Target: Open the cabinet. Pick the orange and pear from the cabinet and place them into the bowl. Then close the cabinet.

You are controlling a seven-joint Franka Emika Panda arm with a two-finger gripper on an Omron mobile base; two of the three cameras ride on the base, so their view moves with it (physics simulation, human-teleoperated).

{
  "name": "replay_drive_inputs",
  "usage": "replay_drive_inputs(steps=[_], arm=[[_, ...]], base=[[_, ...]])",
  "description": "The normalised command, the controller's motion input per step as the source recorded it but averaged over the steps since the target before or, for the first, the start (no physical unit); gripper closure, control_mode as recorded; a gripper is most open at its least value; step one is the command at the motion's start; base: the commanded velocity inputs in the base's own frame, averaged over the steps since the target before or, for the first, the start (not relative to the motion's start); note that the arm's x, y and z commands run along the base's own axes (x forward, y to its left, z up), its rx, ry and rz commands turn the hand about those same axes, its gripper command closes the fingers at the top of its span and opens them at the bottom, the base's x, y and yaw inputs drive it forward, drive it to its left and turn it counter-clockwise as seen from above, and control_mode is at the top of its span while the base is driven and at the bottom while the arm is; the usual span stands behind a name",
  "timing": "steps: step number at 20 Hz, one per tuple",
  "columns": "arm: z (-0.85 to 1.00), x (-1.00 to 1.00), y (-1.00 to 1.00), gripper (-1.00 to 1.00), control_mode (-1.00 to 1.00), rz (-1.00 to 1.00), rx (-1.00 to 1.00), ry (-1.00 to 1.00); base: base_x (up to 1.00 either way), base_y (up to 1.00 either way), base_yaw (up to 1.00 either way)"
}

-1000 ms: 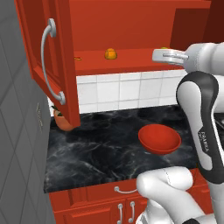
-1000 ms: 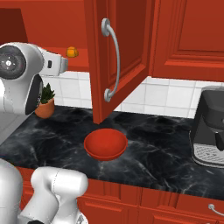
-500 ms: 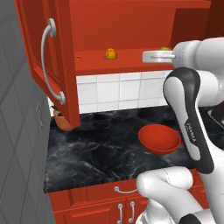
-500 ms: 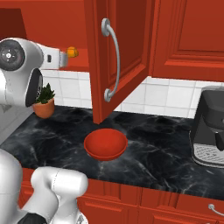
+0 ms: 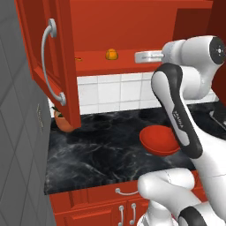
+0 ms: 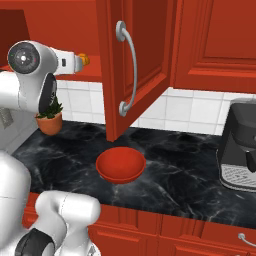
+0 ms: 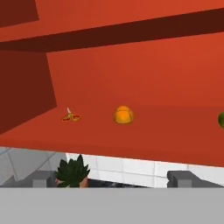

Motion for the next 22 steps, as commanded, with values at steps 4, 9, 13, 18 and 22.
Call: replay_drive_inputs(steps=[4,9,13,18,22], arm=[[-0.16,0.62,0.17,-1.0,-1.0,0.0,0.0,0.0],[-0.14,0.62,0.28,-1.0,-1.0,-0.02,0.0,0.0],[-0.02,0.7,0.15,-1.0,-1.0,-0.02,0.0,0.0],[0.0,0.68,0.0,-1.0,-1.0,-0.03,0.0,0.0],[0.0,0.52,0.0,-1.0,-1.0,-0.02,0.0,0.0]], base=[[0.0,0.0,0.0],[0.0,0.0,0.0],[0.0,0.0,0.0],[0.0,0.0,0.0],[0.0,0.0,0.0]])
